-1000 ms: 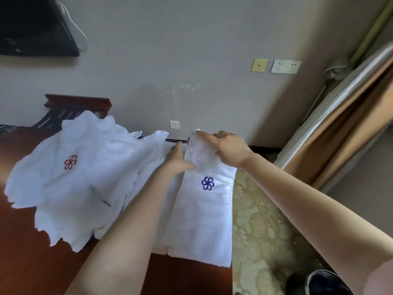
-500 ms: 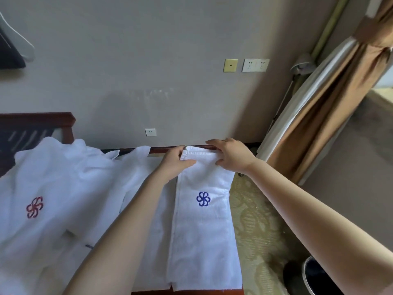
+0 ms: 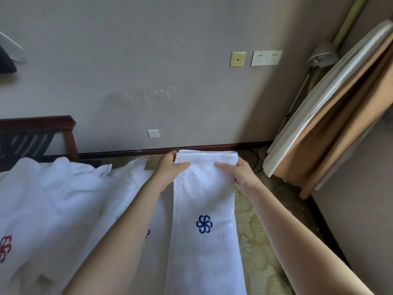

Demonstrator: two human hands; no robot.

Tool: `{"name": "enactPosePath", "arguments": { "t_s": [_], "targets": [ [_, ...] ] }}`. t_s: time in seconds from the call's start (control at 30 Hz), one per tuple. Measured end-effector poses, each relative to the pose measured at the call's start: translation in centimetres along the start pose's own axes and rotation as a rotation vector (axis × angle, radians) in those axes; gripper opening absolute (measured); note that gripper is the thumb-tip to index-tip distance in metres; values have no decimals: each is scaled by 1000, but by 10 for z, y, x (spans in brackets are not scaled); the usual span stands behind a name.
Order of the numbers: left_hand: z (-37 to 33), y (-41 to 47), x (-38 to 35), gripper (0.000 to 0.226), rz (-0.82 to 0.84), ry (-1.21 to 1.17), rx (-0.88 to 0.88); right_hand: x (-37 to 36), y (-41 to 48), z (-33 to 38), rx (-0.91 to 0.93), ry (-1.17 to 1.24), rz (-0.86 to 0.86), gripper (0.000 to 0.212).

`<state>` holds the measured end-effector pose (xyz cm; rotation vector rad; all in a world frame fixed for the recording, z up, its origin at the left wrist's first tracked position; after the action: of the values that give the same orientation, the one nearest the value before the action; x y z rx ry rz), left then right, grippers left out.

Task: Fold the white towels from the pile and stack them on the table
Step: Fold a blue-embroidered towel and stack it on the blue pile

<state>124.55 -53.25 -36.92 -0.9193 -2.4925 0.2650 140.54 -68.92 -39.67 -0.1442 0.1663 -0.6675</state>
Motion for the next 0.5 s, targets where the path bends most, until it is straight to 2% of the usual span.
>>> {"name": "enactPosePath", "arguments": {
  "t_s": [0.1,0.2,0.37,0.43,0.5],
  "targets": [
    [11,24,-9,18,14,-14,58,3,11,-30,-59,-185,-41,30],
    [19,47,-16,20,25,-58,112,5,26,-49,-54,-223,-174,25],
    [48,75,-32,9,-23,8,287,1,49,-77,-170,-390,-244,25],
    [64,78,-39,21,-30,1,352,0,49,-84,-196,-427,-266,29],
    [74,76,-42,21,-37,-45,394,0,47,-88,-192,-414,-290,42]
  ]
}}
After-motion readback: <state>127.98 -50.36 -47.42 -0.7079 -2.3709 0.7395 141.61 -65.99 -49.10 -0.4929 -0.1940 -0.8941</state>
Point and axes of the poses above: each hand's wrist, its own y-axis towards the middle knuckle, its own x-axis out of the back of the hand, z = x × y, the point moved 3 cm from there along y, towards the middle knuckle, and after that the axes turned 9 degrees about x, right-handed, at the moved point
